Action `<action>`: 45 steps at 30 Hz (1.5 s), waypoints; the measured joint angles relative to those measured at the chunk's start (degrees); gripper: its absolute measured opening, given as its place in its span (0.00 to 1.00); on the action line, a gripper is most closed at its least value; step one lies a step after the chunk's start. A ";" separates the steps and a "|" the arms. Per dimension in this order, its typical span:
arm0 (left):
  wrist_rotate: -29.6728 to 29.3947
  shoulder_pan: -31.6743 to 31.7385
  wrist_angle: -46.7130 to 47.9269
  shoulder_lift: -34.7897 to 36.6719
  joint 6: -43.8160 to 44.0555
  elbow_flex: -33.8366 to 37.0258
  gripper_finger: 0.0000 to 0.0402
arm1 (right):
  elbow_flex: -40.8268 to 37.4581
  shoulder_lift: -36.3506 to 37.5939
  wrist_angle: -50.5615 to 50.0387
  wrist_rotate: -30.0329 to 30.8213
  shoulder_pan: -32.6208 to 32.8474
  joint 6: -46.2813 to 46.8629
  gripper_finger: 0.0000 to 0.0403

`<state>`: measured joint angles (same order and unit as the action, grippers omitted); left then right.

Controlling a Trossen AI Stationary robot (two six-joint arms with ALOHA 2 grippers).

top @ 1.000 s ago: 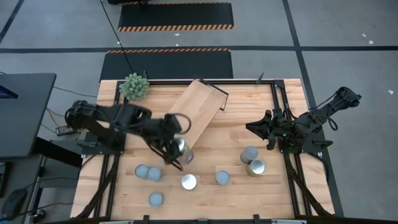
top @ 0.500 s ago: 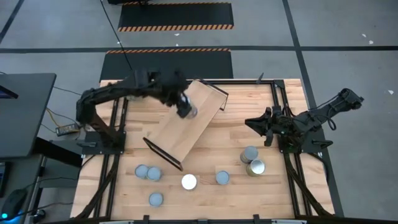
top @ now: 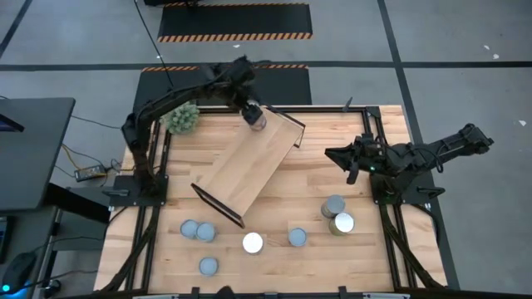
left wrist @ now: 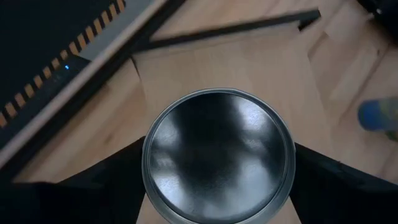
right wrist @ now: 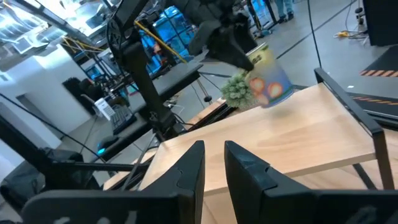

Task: Pick and place cans onto a shelf
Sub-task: Put the canned peaches on the shelf

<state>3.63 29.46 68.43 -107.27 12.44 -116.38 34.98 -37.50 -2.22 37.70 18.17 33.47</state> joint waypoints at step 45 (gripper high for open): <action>-6.46 -1.41 7.70 -13.48 -13.27 -16.26 0.89 | 0.02 0.00 -0.05 -4.40 -2.20 -0.11 0.17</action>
<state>-2.82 28.05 76.14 -120.75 -0.83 -132.64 35.00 -37.50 -2.27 33.30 15.97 33.36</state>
